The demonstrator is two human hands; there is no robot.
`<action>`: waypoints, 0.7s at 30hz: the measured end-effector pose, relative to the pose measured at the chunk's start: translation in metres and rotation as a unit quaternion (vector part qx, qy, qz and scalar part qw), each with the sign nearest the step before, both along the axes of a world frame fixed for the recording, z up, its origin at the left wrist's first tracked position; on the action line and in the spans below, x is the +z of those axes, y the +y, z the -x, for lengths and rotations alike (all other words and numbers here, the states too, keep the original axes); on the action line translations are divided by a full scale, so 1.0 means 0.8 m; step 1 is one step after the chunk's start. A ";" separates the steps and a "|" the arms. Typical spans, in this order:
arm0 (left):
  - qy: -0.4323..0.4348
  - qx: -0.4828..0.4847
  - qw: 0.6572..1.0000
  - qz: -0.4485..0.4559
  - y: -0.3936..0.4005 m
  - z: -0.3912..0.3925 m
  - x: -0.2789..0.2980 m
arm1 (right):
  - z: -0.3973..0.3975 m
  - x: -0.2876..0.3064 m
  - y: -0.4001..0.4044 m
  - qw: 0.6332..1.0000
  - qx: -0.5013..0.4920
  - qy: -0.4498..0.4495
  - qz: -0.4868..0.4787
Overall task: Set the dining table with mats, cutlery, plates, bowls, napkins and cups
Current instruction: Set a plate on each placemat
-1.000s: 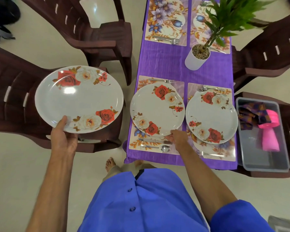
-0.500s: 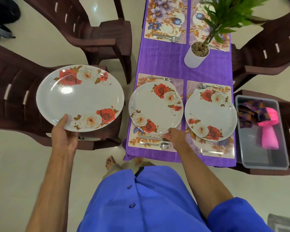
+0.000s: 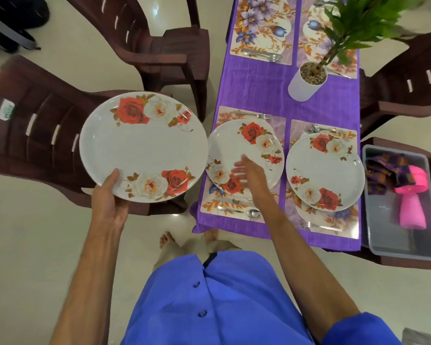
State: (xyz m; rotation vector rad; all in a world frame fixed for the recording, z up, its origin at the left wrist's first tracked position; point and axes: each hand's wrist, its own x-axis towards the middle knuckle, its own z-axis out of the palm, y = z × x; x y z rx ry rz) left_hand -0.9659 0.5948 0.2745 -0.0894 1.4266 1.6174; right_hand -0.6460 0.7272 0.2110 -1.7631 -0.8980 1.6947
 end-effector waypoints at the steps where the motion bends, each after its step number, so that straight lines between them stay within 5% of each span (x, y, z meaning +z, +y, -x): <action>1: 0.008 -0.013 1.000 0.000 -0.002 0.001 0.000 | 0.020 0.015 0.003 0.999 0.021 0.048 0.005; 3: 0.019 -0.027 0.999 0.002 -0.006 0.007 0.001 | 0.063 0.038 0.006 0.993 0.033 0.113 -0.007; 9: 0.017 -0.013 1.000 0.011 -0.032 0.043 0.012 | 0.139 0.059 -0.008 0.992 0.044 -0.052 -0.106; 21: 0.004 -0.023 1.000 -0.006 -0.125 0.276 0.035 | 0.357 0.098 -0.104 0.987 0.041 -0.076 -0.132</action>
